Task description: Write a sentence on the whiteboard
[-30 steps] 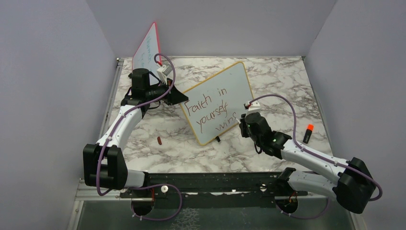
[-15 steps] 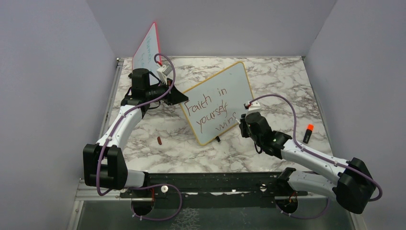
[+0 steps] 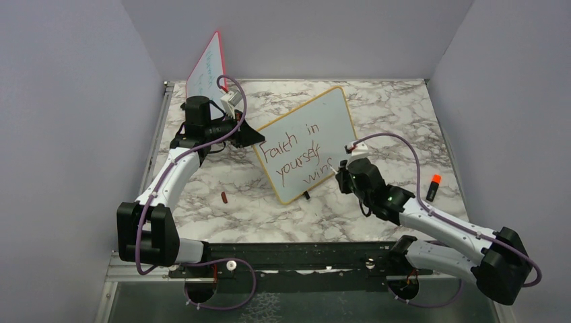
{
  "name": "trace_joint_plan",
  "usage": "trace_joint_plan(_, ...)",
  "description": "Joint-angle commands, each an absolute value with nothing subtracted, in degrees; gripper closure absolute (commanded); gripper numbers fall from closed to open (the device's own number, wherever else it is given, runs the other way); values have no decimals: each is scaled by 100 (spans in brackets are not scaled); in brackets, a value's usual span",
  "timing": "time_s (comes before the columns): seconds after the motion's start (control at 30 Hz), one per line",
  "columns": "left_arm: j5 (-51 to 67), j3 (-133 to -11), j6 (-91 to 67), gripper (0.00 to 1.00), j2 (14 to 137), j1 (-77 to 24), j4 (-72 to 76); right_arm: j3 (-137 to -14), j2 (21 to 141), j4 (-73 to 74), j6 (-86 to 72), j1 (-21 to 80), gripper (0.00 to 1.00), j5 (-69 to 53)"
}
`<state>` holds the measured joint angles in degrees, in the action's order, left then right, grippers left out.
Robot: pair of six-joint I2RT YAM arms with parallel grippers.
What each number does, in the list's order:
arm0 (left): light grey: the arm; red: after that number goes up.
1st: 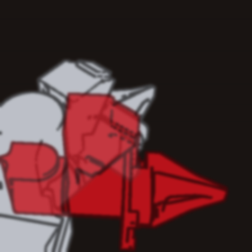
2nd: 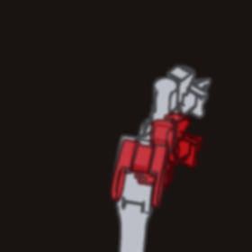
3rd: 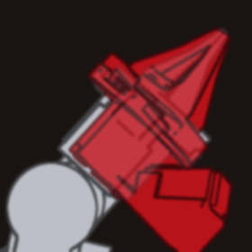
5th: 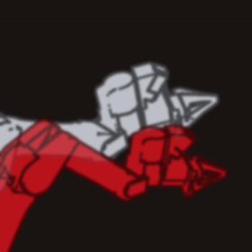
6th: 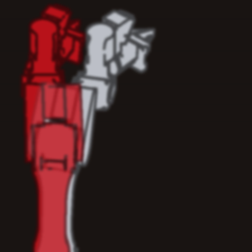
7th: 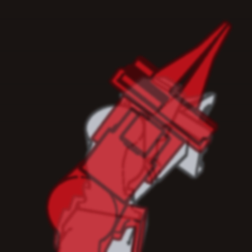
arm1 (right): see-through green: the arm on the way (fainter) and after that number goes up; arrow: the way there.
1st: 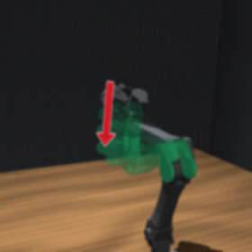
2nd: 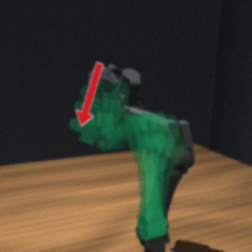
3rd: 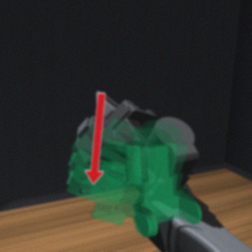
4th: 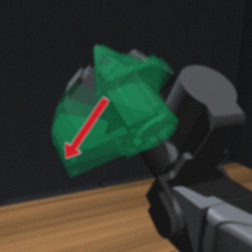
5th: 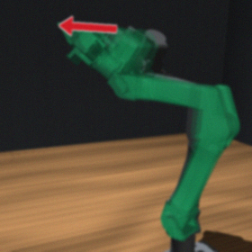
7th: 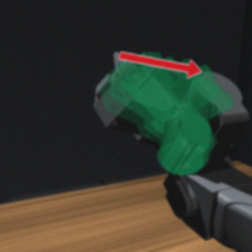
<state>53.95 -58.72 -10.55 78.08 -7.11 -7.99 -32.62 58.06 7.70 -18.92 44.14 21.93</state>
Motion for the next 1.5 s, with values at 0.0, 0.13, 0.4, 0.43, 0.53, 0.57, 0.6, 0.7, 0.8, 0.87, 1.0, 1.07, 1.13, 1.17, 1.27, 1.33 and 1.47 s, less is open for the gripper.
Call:
trace_joint_plan(0.0,4737,-5730,-721,100,7915,-589,-1231,-3203,5653,874,-1982,4399,99,2596)
trace_joint_plan(0.13,4737,-5730,-721,100,7916,-593,-1235,-3230,5730,969,-2059,4364,99,2886)
trace_joint_plan(0.4,4746,-5725,-725,100,7925,-589,-1222,-3188,5868,624,-2003,4254,99,2895)
trace_joint_plan(0.43,4747,-5730,-722,100,7921,-594,-1217,-3195,5922,598,-1988,4232,99,2873)
trace_joint_plan(0.53,4746,-5725,-721,100,7919,-589,-1221,-3213,6065,463,-1952,4205,99,2818)
trace_joint_plan(0.57,4746,-5722,-725,100,7919,-589,-1222,-3216,6111,422,-1944,4190,99,2803)
trace_joint_plan(0.6,4746,-5726,-726,100,7919,-590,-1222,-3220,6149,383,-1928,4178,99,2779)
trace_joint_plan(0.7,4763,-5730,-729,100,7928,-590,-1221,-3213,6225,262,-1900,4155,99,2723)
trace_joint_plan(0.8,4773,-5726,-738,100,7940,-589,-1222,-3234,6261,219,-1884,4140,99,2682)
trace_joint_plan(0.87,4772,-5730,-740,100,7937,-589,-1222,-3243,6239,239,-1882,4140,99,2679)
trace_joint_plan(1.0,4758,-5724,-738,100,7917,-589,-1222,-3292,6037,533,-1913,4140,99,2756)
trace_joint_plan(1.07,4726,-5722,-739,100,7909,-591,-1222,-3341,5844,779,-1960,4140,99,2799)
trace_joint_plan(1.13,4696,-5728,-759,100,7901,-589,-1222,-3366,5591,1000,-1998,4140,99,2844)
trace_joint_plan(1.17,4694,-5730,-775,100,7886,-593,-1210,-3378,5469,1102,-2017,4140,99,2867)
trace_joint_plan(1.27,4741,-5739,-837,98,7865,-589,-1166,-3445,5148,1393,-2083,4140,99,2902)
trace_joint_plan(1.33,4755,-5752,-873,94,7824,-589,-1135,-3470,4932,1525,-2132,4144,99,2874)
trace_joint_plan(1.47,4687,-5823,-950,81,7729,-592,-1107,-3478,4536,1633,-2120,4140,99,2838)
